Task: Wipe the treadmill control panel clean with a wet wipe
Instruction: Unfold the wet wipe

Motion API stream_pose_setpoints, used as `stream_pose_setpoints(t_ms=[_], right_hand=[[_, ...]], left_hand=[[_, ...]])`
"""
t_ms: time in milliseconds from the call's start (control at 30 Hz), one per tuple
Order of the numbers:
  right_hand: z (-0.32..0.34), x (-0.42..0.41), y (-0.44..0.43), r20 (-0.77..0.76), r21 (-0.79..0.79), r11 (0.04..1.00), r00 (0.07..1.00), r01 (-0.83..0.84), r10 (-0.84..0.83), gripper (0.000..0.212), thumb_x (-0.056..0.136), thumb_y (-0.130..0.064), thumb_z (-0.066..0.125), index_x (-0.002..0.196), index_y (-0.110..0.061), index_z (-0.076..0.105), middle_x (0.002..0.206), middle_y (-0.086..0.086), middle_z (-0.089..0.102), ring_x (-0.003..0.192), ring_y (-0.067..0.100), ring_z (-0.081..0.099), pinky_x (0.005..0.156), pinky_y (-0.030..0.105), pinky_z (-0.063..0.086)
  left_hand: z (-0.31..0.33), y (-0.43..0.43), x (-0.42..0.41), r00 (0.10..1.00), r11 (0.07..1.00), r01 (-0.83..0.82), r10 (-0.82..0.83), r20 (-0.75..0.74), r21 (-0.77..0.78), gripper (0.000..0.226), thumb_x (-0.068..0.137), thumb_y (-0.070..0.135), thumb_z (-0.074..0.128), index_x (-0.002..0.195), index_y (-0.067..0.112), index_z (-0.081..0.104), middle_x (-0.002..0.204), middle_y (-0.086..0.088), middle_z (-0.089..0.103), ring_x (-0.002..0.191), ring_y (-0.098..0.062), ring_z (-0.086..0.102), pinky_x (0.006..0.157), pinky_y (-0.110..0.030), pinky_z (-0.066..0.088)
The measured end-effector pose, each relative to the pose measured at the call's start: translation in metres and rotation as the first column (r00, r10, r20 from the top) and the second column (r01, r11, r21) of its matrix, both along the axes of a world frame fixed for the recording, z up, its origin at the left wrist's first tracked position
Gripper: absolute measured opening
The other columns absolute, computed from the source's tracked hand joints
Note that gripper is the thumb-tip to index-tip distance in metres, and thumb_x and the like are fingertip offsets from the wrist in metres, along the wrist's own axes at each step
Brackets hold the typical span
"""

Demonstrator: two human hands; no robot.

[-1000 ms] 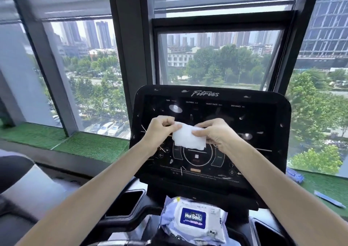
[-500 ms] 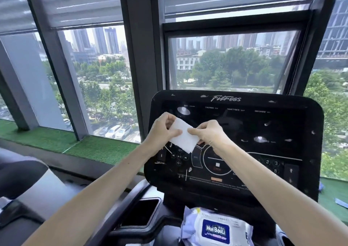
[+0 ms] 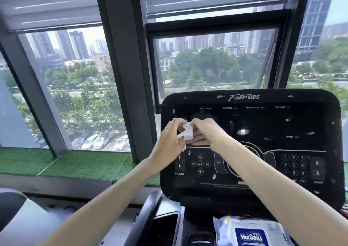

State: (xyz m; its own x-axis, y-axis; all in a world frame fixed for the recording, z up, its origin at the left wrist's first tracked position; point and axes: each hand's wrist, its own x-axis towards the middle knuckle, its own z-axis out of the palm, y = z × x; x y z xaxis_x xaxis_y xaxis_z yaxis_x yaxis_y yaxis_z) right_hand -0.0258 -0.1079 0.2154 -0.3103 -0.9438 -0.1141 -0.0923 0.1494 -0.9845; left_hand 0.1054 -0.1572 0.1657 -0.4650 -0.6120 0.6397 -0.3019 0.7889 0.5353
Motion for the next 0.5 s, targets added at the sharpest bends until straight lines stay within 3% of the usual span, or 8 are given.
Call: stream_pose_setpoints(t_ms=[100, 200, 333, 367, 400, 467, 500], right_hand=[[0.001, 0.007, -0.007, 0.025, -0.002, 0.999, 0.999, 0.044, -0.044, 0.032, 0.092, -0.024, 0.045, 0.087, -0.002, 0.067, 0.078, 0.016, 0.071, 0.068, 0.025, 0.069, 0.073, 0.033, 0.056], [-0.002, 0.016, -0.016, -0.013, -0.023, 0.999, 1.000, 0.023, -0.024, 0.042, 0.095, -0.030, 0.044, 0.084, -0.001, 0.072, 0.083, 0.008, 0.072, 0.076, 0.020, 0.063, 0.076, 0.030, 0.053], [-0.012, 0.027, -0.021, -0.213, -0.169, 0.984, 0.972, 0.063, -0.099, 0.036, 0.096, -0.029, 0.045, 0.085, -0.010, 0.074, 0.076, 0.000, 0.063, 0.074, 0.012, 0.053, 0.071, 0.024, 0.046], [-0.016, 0.027, -0.020, -0.327, -0.247, 0.967, 0.933, 0.068, -0.149, 0.030, 0.095, -0.026, 0.047, 0.088, -0.012, 0.073, 0.081, -0.003, 0.064, 0.079, 0.011, 0.055, 0.073, 0.023, 0.045], [-0.021, 0.026, -0.019, -0.487, -0.321, 0.945, 0.846, 0.057, -0.217, 0.025, 0.094, -0.024, 0.048, 0.095, -0.014, 0.071, 0.091, -0.005, 0.065, 0.087, 0.010, 0.057, 0.076, 0.022, 0.043], [-0.030, 0.023, -0.019, -0.793, -0.395, 0.918, 0.514, -0.023, -0.328, 0.028, 0.093, -0.021, 0.048, 0.115, -0.015, 0.064, 0.121, -0.002, 0.058, 0.112, 0.013, 0.051, 0.089, 0.023, 0.039], [-0.033, 0.021, -0.024, -0.869, -0.393, 0.916, 0.356, -0.080, -0.342, 0.035, 0.093, -0.020, 0.047, 0.126, -0.012, 0.056, 0.137, 0.002, 0.049, 0.126, 0.017, 0.042, 0.099, 0.026, 0.034]], left_hand=[[-0.003, -0.006, 0.011, 0.988, 0.980, 0.123, -0.106, -0.116, 0.157, 0.048, 0.083, 0.014, 0.065, 0.125, 0.023, 0.042, 0.108, 0.009, 0.054, 0.099, -0.003, 0.052, 0.078, -0.017, 0.045], [-0.003, -0.016, 0.013, 0.978, 0.923, 0.089, -0.009, -0.208, 0.376, 0.059, 0.078, 0.025, 0.075, 0.128, 0.026, 0.042, 0.110, 0.015, 0.051, 0.104, 0.002, 0.049, 0.083, -0.013, 0.041], [-0.002, -0.043, 0.021, 0.829, 0.637, 0.302, 0.192, -0.526, 0.709, 0.038, 0.082, 0.004, 0.068, 0.117, 0.011, 0.055, 0.108, -0.008, 0.064, 0.098, -0.022, 0.062, 0.080, -0.034, 0.052], [0.001, -0.050, 0.025, 0.820, 0.635, 0.283, 0.229, -0.525, 0.719, 0.033, 0.082, 0.002, 0.067, 0.112, 0.009, 0.056, 0.106, -0.007, 0.064, 0.097, -0.023, 0.063, 0.080, -0.033, 0.052], [0.006, -0.058, 0.029, 0.830, 0.697, 0.194, 0.259, -0.494, 0.690, 0.028, 0.082, 0.001, 0.066, 0.106, 0.011, 0.058, 0.101, -0.002, 0.064, 0.097, -0.020, 0.061, 0.080, -0.030, 0.051], [0.025, -0.074, 0.033, 0.842, 0.866, -0.050, 0.305, -0.445, 0.497, 0.023, 0.083, 0.003, 0.064, 0.098, 0.018, 0.056, 0.092, 0.009, 0.059, 0.094, -0.012, 0.057, 0.077, -0.020, 0.046], [0.037, -0.081, 0.032, 0.847, 0.922, -0.139, 0.299, -0.439, 0.360, 0.019, 0.086, 0.007, 0.062, 0.098, 0.019, 0.055, 0.091, 0.011, 0.058, 0.091, -0.011, 0.057, 0.076, -0.018, 0.046]])
